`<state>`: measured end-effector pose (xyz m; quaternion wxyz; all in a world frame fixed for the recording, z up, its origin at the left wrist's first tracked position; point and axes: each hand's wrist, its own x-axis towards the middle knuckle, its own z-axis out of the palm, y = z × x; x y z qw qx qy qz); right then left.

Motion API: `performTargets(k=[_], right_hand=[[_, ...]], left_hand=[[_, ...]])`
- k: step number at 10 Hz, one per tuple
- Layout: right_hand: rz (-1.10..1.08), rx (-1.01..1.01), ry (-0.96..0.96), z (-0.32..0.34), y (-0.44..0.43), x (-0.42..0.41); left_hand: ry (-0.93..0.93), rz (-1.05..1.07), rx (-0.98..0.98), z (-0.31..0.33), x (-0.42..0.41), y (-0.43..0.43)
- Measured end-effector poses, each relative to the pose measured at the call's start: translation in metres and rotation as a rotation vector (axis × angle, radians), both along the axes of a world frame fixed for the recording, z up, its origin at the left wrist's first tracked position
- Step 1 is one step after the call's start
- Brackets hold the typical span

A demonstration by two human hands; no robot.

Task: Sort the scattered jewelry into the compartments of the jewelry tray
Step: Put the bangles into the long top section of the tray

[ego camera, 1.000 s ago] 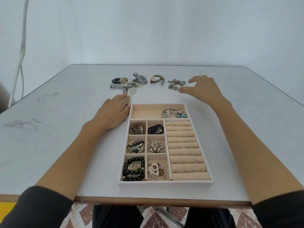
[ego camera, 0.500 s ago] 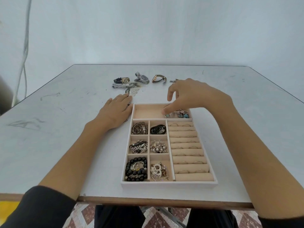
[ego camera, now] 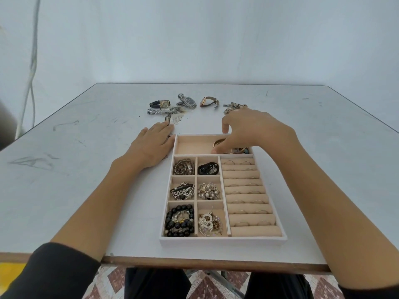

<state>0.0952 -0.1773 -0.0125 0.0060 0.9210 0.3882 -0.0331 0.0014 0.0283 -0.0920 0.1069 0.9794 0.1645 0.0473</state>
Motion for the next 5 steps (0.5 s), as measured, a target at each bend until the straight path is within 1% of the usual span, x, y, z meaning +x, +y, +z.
performTargets(k=[2,5], right_hand=[[-0.043,0.073,0.053,0.0072,-0.0039,-0.0007],[-0.034,0.044,0.055,0.0075,-0.0048,-0.0025]], left_hand=[[0.004,-0.004,-0.006,0.0009,0.0001,-0.0001],[0.007,0.001,-0.006,0.0013,0.0,-0.0005]])
